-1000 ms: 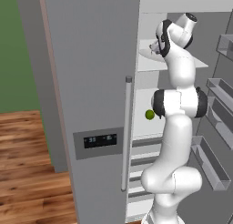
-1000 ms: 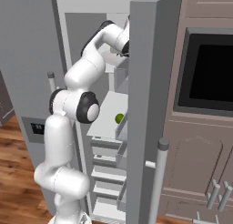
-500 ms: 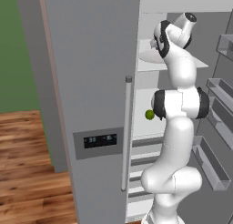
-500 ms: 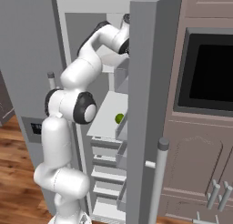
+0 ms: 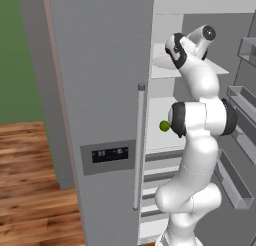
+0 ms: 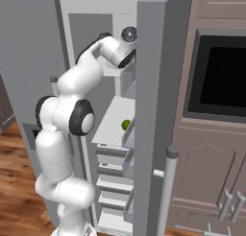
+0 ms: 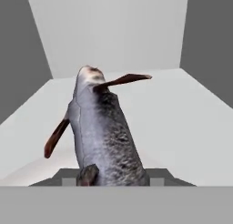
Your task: Retrieve the fish from the fridge and place it on the cutting board.
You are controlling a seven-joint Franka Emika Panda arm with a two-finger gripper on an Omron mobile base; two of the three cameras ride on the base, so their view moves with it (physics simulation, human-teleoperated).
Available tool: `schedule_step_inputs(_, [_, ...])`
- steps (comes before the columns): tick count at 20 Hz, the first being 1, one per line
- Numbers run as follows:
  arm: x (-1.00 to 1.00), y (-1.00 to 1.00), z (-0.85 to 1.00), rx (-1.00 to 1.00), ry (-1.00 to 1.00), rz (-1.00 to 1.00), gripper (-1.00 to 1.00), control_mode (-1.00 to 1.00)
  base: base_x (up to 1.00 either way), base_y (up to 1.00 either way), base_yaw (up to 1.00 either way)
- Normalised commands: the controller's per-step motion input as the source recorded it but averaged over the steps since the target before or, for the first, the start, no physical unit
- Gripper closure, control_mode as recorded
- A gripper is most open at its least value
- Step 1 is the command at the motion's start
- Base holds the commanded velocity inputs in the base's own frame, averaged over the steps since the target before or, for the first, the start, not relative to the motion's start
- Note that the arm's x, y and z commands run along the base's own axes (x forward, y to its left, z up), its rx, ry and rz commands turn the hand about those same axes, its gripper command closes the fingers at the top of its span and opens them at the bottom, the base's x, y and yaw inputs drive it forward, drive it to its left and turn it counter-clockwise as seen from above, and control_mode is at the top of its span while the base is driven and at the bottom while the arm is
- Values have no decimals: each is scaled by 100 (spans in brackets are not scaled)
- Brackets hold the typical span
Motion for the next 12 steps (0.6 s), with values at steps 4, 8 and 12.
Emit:
schedule_step_inputs(4, [-13,0,15,0,-5,-11,100,-100,0,0,0])
schedule_step_inputs(8, [-36,0,19,0,-4,-10,100,-100,0,0,0])
schedule_step_inputs(12, [-37,2,39,0,0,-9,100,-100,0,0,0])
